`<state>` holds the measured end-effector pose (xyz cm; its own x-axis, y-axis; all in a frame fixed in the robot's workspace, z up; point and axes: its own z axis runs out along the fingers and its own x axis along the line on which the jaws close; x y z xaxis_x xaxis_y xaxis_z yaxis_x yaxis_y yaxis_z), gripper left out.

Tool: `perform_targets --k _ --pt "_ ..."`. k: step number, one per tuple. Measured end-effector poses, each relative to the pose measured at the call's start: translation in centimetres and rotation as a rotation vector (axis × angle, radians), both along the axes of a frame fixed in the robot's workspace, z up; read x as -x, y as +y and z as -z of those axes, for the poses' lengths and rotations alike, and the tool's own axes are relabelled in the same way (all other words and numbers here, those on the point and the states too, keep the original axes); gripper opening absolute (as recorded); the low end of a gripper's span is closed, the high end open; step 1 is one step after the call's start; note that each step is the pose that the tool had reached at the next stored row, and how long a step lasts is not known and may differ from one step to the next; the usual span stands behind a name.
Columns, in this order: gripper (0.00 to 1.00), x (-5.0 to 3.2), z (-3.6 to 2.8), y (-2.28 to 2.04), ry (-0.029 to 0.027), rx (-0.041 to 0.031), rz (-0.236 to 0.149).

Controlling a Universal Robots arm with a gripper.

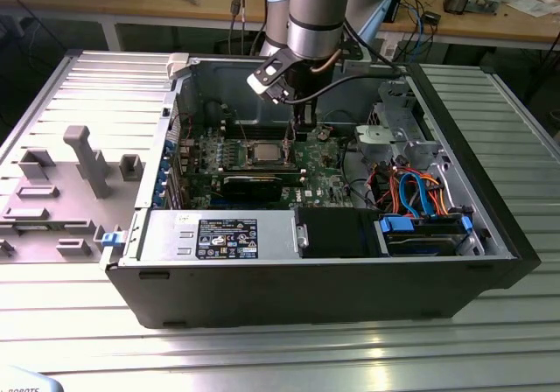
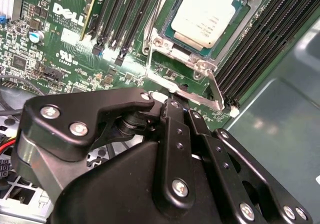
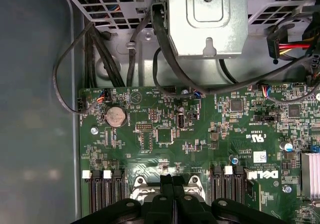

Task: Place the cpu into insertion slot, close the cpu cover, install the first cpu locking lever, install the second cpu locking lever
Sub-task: 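Close the cpu cover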

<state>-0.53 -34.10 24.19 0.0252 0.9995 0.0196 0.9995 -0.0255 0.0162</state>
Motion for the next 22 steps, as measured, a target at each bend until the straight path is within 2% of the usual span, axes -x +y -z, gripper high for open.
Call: perform_targets --k 16,19,22 --pt "0.11 1.05 0.01 0.0 0.0001 -0.0001 0.0" --pt "0.11 1.93 0.09 0.0 0.0016 0.0001 0.0" --pt "0.11 2.39 0.14 0.0 0.0029 0.0001 0.0"
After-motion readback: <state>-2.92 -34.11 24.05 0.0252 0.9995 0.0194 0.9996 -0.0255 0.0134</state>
